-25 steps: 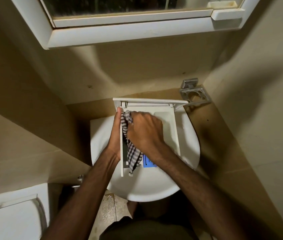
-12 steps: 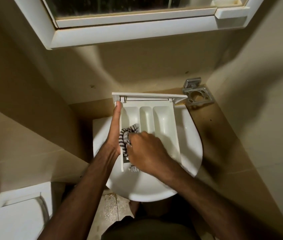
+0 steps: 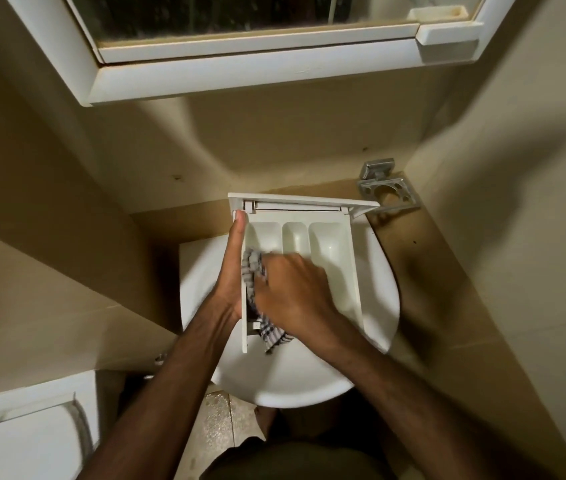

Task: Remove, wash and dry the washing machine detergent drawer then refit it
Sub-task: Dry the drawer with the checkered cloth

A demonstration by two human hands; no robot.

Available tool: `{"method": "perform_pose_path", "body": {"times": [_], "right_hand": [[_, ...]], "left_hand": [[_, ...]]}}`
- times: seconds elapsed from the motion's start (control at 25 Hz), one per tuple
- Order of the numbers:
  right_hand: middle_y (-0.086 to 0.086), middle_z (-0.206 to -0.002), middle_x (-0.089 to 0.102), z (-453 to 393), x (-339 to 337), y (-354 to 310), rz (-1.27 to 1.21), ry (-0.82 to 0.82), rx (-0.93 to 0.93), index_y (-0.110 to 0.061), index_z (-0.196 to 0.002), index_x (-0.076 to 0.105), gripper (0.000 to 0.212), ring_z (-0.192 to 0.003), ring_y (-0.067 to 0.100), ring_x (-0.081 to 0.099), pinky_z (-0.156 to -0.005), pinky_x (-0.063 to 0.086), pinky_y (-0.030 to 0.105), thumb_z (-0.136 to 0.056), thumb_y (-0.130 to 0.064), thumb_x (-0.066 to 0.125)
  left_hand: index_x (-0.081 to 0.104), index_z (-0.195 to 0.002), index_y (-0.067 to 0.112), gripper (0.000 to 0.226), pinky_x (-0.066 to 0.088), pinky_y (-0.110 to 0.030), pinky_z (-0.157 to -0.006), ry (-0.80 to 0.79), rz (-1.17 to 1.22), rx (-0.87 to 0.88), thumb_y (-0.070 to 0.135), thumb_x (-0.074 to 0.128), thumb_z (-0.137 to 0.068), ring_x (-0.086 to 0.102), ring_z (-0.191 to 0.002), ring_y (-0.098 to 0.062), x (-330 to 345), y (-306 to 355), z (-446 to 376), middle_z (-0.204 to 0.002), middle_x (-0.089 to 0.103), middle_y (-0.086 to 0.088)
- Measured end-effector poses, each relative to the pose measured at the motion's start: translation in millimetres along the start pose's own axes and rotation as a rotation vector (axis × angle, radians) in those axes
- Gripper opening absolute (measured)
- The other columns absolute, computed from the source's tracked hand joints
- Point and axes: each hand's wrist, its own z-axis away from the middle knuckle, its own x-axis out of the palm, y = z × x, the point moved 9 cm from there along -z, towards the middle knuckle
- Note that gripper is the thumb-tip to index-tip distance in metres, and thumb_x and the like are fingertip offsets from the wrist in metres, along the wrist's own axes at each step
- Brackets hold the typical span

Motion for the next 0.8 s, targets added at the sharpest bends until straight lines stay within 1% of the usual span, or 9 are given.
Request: {"method": "perform_pose_path", "body": {"times": [0.08,0.16,0.28,0.36,0.44,0.56,0.64,0.72,0.8], "right_hand": [[0.008,-0.117,0.072,-9.8,-13.7,-7.4,0.049,0.169,0.015,-0.012,-0.123,0.064,0.025,-0.101,0.031,0.071,-0.08,0.054,0.037,-0.1,-0.014,0.055],[0.009,-0.117,0.072,0.2,-0.9,-14.0,0.059,0.103,-0.047,-0.012,-0.124,0.062,0.025,-0.1,0.03,0.072,-0.08,0.054,0.037,-0.1,-0.012,0.056],[0.004,-0.102,0.069,25.3,16.0,-1.3,-0.038,-0.104,-0.115,-0.017,-0.103,0.06,0.006,-0.097,0.028,0.067,-0.072,0.039,0.03,-0.103,-0.02,0.054],[0.001,-0.087,0.063,21.4,14.1,18.2,-0.126,-0.14,-0.092,-0.019,-0.089,0.052,0.014,-0.089,0.03,0.064,-0.07,0.041,0.032,-0.101,-0.026,0.054],[0.0,-0.087,0.07,21.1,12.0,29.2,-0.302,-0.151,-0.081,-0.015,-0.093,0.06,0.019,-0.086,0.026,0.068,-0.075,0.055,0.038,-0.096,-0.032,0.055],[0.003,-0.102,0.078,30.5,5.7,44.7,-0.686,-0.157,-0.032,-0.013,-0.109,0.07,0.02,-0.096,0.021,0.075,-0.086,0.061,0.05,-0.101,-0.028,0.06],[0.008,-0.11,0.079,41.3,-5.7,52.8,-0.966,-0.189,0.021,-0.009,-0.117,0.07,0.018,-0.104,0.023,0.076,-0.09,0.063,0.045,-0.103,-0.019,0.063],[0.008,-0.105,0.08,51.3,-28.7,73.2,-1.117,-0.105,0.117,-0.013,-0.112,0.071,0.023,-0.101,0.028,0.077,-0.082,0.064,0.04,-0.091,-0.024,0.067],[0.001,-0.093,0.081,60.4,-61.0,111.0,-1.178,0.15,0.251,-0.02,-0.101,0.072,0.02,-0.092,0.024,0.078,-0.069,0.063,0.03,-0.082,-0.026,0.069]], "left_hand": [[0.059,-0.059,0.02,0.058,0.051,-0.018,-0.051,-0.002,0.041,0.08,0.063,0.048,-0.097,0.057,-0.046,-0.006,5.3,6.0,-2.9,-0.051,0.056,0.004],[0.064,-0.073,0.021,0.053,0.055,-0.018,-0.053,0.036,0.021,0.083,0.069,0.052,-0.091,0.061,-0.051,-0.005,-3.3,7.9,-4.3,-0.059,0.063,0.005],[0.073,-0.091,0.018,0.071,0.054,-0.031,-0.077,-0.023,0.056,-0.063,0.086,0.055,-0.079,0.062,-0.075,-0.018,-1.8,-5.6,0.8,-0.085,0.062,-0.005],[0.074,-0.098,0.017,0.071,0.05,-0.035,-0.084,-0.01,0.106,-0.026,0.083,0.059,-0.079,0.061,-0.081,-0.021,-1.7,-8.6,-1.5,-0.092,0.062,-0.008],[0.073,-0.103,0.015,0.076,0.048,-0.041,-0.094,-0.001,0.129,-0.021,0.084,0.061,-0.075,0.063,-0.087,-0.027,-1.6,-10.4,-5.2,-0.099,0.064,-0.013],[0.079,-0.106,0.01,0.089,0.048,-0.051,-0.105,0.0,0.102,-0.001,0.089,0.049,-0.078,0.069,-0.099,-0.035,-2.6,-3.3,-6.6,-0.109,0.07,-0.02],[0.072,-0.125,0.014,0.088,0.051,-0.053,-0.104,0.016,0.102,0.016,0.087,0.044,-0.083,0.07,-0.109,-0.036,-2.8,3.0,-5.4,-0.121,0.071,-0.021],[0.073,-0.124,0.021,0.074,0.059,-0.043,-0.093,0.054,0.135,0.094,0.078,0.039,-0.092,0.072,-0.109,-0.029,-6.9,15.1,-4.6,-0.122,0.074,-0.011],[0.077,-0.117,0.023,0.068,0.059,-0.038,-0.089,0.045,0.186,0.131,0.074,0.037,-0.096,0.072,-0.107,-0.026,-10.7,22.3,-2.9,-0.118,0.075,-0.006]]}}
